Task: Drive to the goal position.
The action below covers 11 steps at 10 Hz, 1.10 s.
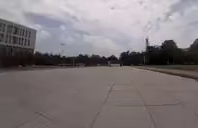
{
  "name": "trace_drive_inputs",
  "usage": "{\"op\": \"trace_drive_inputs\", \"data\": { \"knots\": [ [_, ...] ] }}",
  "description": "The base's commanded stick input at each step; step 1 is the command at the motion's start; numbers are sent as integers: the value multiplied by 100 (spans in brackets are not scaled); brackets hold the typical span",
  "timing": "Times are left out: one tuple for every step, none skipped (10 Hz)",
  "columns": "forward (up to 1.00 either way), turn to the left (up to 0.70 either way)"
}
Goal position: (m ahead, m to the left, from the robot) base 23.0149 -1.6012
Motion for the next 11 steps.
{"op": "trace_drive_inputs", "data": {
  "knots": [
    [70,0],
    [70,0],
    [70,0],
    [70,0],
    [70,0],
    [70,0],
    [70,0],
    [70,0],
    [70,0],
    [70,0],
    [70,0]
  ]
}}
